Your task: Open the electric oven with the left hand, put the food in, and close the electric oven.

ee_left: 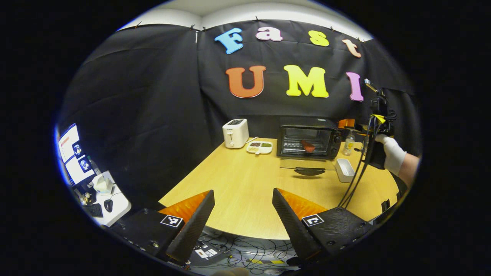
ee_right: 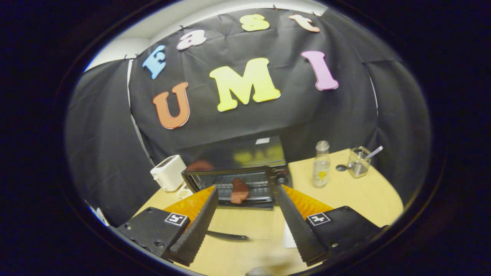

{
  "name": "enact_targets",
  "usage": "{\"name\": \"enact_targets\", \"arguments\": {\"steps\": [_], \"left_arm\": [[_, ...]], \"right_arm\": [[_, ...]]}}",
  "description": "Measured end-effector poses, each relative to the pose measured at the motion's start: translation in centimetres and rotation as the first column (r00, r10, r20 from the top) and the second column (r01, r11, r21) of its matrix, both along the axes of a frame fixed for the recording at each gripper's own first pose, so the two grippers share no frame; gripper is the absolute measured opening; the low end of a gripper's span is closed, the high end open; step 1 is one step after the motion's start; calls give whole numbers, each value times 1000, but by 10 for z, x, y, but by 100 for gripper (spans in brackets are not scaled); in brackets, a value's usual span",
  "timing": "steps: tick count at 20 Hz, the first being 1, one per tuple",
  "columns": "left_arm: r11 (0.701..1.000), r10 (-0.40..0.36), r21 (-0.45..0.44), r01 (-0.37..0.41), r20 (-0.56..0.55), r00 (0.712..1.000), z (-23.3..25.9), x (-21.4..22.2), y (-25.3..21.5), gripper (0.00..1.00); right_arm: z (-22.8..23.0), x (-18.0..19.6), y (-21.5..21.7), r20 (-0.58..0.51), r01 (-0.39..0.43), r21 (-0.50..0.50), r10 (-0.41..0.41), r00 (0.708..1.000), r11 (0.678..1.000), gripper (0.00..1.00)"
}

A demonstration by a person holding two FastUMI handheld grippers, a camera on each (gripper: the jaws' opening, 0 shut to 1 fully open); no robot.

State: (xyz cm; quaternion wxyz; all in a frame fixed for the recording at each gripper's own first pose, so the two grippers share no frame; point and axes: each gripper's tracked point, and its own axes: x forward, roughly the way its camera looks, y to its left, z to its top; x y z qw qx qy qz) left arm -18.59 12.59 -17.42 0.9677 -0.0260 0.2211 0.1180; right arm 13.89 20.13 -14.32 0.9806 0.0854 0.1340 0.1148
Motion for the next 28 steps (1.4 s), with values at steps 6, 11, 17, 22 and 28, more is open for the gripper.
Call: {"name": "enact_targets", "arguments": {"steps": [6,11,17,22,28], "left_arm": [[995,-100,13,99,16,995,-16,56,-72,97],[992,-123,8,123,-17,992,-48,121,-142,97],[984,-177,12,179,-107,978,-108,185,-193,97],[973,-226,6,230,-161,961,-156,228,-189,97],[961,-277,-39,274,-180,944,-201,270,-177,97]], "right_arm": [[29,-61,-116,100,0,-154,16,995,988,98],[9,-79,-170,8,-128,-150,130,991,980,98],[13,-63,-225,-22,-120,-117,118,993,986,98],[14,-62,-250,-51,-26,-163,18,999,986,98],[9,-73,-238,-112,79,-194,-102,988,978,98]]}}
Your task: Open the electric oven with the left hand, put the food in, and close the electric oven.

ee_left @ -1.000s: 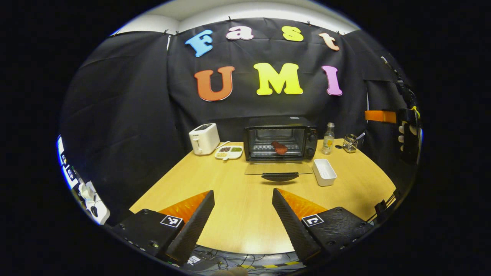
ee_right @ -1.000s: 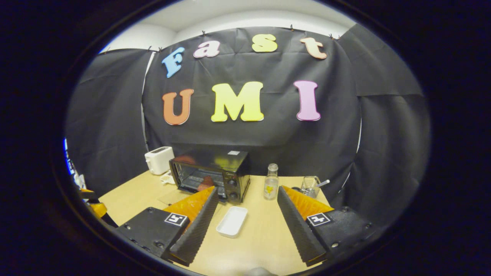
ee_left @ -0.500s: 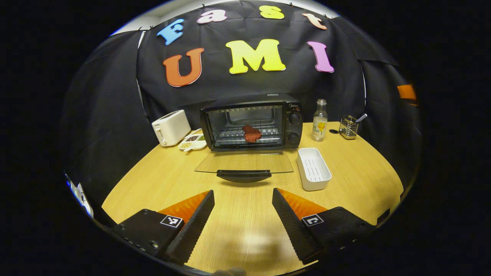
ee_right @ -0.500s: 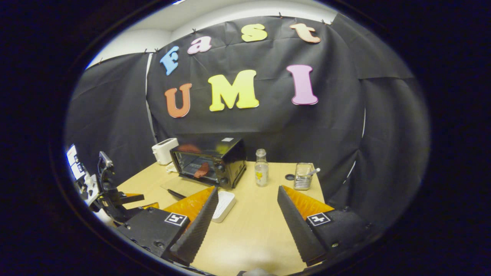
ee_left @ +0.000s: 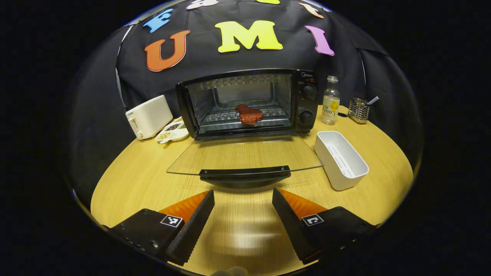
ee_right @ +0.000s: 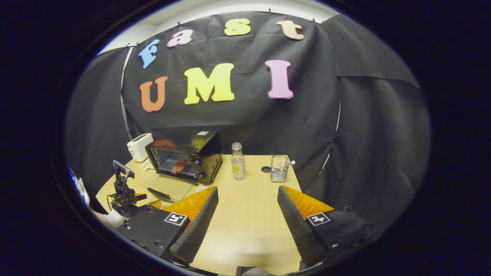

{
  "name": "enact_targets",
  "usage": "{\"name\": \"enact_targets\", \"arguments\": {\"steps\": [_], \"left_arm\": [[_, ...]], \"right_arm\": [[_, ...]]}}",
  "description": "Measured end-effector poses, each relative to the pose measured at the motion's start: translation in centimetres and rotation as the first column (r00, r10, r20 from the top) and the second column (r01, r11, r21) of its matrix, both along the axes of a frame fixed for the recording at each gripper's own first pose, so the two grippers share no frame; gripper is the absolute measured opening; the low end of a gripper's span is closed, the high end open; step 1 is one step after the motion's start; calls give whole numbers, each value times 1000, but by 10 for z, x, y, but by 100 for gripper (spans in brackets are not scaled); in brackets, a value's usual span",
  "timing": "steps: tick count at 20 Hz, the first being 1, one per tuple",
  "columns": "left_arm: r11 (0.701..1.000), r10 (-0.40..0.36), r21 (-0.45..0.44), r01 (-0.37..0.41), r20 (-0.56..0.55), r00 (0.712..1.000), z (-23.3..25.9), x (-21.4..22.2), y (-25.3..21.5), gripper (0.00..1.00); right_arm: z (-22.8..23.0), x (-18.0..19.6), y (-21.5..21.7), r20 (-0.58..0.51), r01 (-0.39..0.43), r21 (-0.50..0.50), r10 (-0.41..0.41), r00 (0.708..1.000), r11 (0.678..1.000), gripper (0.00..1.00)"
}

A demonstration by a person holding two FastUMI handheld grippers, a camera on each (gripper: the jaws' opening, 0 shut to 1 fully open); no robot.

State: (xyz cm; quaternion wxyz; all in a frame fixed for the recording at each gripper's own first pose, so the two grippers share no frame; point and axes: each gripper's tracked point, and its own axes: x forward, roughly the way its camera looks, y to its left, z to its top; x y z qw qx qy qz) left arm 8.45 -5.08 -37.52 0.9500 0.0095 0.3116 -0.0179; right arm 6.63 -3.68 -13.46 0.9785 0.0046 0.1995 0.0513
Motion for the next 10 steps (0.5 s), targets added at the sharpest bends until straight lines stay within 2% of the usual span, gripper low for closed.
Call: {"name": "enact_targets", "arguments": {"steps": [5,10], "left_arm": [[999,-38,-38,37,-25,999,-19,11,-3,97],[998,-54,-41,54,2,999,-10,14,0,96]], "right_arm": [[-3,-2,27,-26,12,-30,-13,1000,999,99],[1,4,49,-22,0,-31,-1,1000,1000,99]]}}
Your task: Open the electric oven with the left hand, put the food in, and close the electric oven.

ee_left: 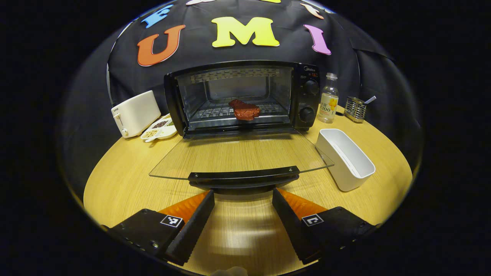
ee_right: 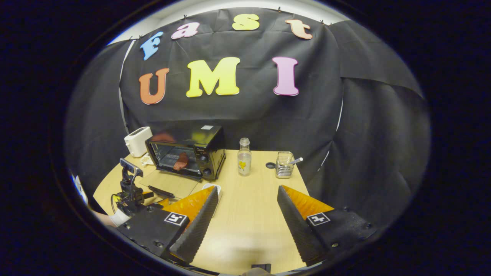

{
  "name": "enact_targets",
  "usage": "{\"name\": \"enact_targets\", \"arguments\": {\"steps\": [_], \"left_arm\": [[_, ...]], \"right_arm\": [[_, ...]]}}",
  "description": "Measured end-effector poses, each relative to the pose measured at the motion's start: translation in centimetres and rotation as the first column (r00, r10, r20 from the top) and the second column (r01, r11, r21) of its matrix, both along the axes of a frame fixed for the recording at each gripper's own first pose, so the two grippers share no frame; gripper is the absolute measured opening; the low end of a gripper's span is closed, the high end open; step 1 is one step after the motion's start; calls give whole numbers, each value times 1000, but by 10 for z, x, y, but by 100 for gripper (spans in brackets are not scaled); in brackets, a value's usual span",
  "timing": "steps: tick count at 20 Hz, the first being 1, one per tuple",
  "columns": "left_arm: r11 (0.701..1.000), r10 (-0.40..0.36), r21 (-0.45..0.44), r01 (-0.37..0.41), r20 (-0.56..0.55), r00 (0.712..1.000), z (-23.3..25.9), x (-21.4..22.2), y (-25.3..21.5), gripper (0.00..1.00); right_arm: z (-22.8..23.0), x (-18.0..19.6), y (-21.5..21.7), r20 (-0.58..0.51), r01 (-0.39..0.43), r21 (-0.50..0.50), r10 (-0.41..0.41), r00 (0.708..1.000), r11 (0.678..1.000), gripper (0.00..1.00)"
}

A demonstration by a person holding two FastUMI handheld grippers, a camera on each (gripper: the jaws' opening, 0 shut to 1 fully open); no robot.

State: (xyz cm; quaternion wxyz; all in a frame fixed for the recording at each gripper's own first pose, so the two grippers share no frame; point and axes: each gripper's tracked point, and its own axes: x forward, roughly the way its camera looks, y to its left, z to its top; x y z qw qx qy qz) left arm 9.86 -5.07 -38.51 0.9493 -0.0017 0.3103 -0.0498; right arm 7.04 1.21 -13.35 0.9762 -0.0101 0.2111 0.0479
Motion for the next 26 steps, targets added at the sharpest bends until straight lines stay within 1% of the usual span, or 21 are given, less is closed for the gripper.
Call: {"name": "enact_targets", "arguments": {"steps": [3,5,6,8,12,15,17,18,19,22,24,26], "left_arm": [[1000,5,-15,-5,30,1000,20,6,-1,97],[1000,10,-5,-10,60,998,37,16,-1,97],[1000,14,-20,-13,50,999,41,14,-4,96],[999,24,-25,-22,77,997,55,22,-5,96],[999,34,-20,-31,139,990,87,39,-3,98],[1000,31,-2,-31,177,984,107,54,-2,98],[999,29,13,-32,205,978,121,66,-1,98],[999,28,23,-33,214,976,126,72,-1,99],[999,26,33,-34,229,973,133,82,0,99],[998,59,14,-62,177,982,122,96,7,98],[997,73,14,-76,182,981,125,109,17,97],[997,79,2,-82,211,974,137,123,19,97]], "right_arm": [[-5,4,16,-15,-21,21,22,1000,1000,99],[-9,4,26,-40,-35,47,37,999,998,99],[-11,4,32,-58,-49,56,52,997,997,99],[-12,12,42,-79,-83,51,87,993,995,99],[6,31,54,-52,-124,38,126,991,992,99],[13,36,62,-40,-150,46,152,988,988,99],[18,38,60,-30,-153,43,154,988,987,99],[20,37,57,-27,-145,43,146,989,988,96],[21,38,54,-24,-140,48,141,990,989,99],[27,43,42,-11,-106,56,107,994,993,99],[35,43,34,10,-81,66,80,997,995,99],[45,41,26,39,-58,68,55,998,996,99]]}}
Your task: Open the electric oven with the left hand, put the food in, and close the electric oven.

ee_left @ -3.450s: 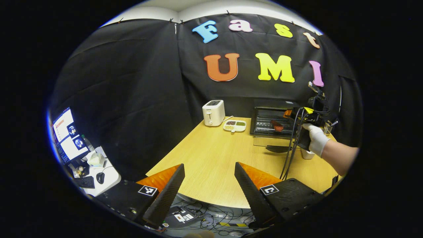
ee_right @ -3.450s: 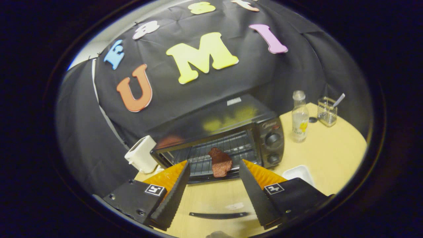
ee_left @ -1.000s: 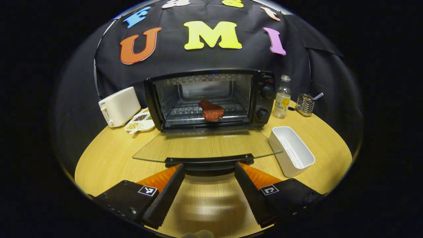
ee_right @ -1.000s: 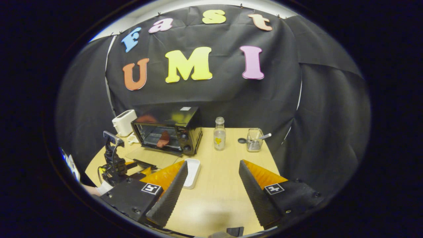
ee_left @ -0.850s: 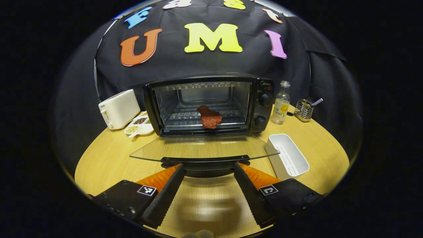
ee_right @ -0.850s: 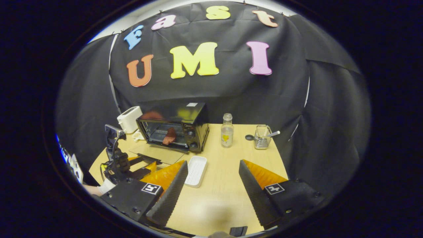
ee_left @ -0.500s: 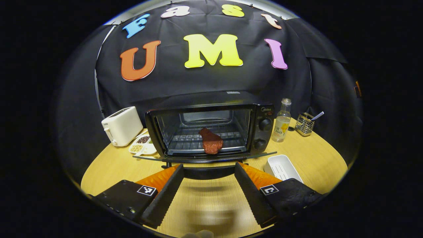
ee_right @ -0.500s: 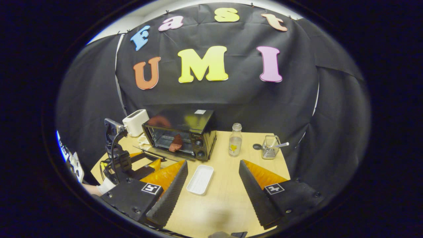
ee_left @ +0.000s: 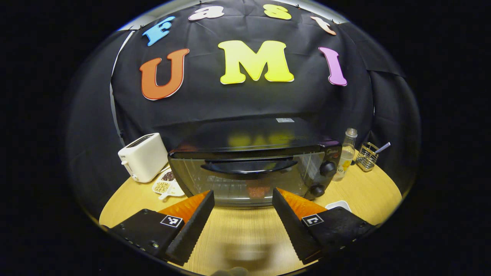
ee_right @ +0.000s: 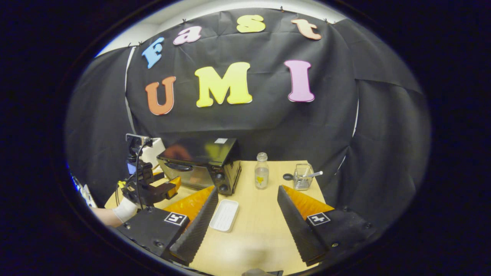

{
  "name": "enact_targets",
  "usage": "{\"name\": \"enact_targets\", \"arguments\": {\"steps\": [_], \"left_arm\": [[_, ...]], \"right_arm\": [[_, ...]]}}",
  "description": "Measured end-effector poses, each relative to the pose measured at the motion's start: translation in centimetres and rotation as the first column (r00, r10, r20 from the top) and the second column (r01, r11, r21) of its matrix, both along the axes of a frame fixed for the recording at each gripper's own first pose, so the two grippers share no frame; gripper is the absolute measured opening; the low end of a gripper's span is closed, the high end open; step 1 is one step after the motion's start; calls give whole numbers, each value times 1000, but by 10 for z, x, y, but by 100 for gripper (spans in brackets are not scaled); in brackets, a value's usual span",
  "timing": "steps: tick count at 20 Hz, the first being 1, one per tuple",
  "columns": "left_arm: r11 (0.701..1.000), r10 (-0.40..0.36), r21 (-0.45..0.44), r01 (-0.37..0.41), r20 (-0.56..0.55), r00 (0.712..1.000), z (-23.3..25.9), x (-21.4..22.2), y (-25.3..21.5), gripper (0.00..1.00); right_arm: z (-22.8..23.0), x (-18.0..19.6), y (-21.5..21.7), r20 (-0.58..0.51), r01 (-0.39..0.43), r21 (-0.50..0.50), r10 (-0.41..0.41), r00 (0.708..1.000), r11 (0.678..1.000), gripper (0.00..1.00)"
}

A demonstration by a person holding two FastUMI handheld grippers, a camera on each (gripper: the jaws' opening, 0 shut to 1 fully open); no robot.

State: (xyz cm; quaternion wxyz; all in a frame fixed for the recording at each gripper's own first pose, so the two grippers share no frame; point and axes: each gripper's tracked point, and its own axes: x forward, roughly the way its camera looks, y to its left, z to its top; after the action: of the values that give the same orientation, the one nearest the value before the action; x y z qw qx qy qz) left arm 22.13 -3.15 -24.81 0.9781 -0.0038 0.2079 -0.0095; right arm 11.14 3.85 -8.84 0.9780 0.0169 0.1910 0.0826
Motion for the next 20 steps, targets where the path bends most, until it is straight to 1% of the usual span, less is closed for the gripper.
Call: {"name": "enact_targets", "arguments": {"steps": [2,5,9,11,14,15,16,17,19,20], "left_arm": [[1000,-8,1,8,29,1000,11,12,0,97],[1000,-20,-1,20,24,1000,11,17,-5,97],[999,-46,-6,46,43,998,22,-7,-12,97],[999,-51,1,51,83,995,42,-29,-10,97],[999,-33,-10,35,157,987,84,-73,-4,97],[1000,-28,0,28,187,982,101,-89,0,97],[1000,-20,17,17,214,977,117,-107,3,96],[999,-16,32,8,239,971,129,-125,6,96],[999,2,30,-10,257,967,152,-166,8,96],[999,16,26,-24,263,965,163,-187,8,96]], "right_arm": [[3,-5,-9,9,27,5,-27,1000,1000,99],[1,-14,-18,2,63,20,-63,998,998,99],[2,-24,-21,8,81,19,-82,997,997,99],[4,-28,-16,14,68,24,-68,998,997,99],[11,-40,-2,44,14,27,-15,999,1000,99],[14,-43,0,62,0,21,-2,998,1000,96],[18,-49,2,81,-22,15,20,997,1000,99],[24,-57,4,101,-37,6,36,994,999,99],[34,-72,-1,144,-53,-10,54,988,999,99],[36,-80,-6,155,-47,-16,49,987,999,99]]}}
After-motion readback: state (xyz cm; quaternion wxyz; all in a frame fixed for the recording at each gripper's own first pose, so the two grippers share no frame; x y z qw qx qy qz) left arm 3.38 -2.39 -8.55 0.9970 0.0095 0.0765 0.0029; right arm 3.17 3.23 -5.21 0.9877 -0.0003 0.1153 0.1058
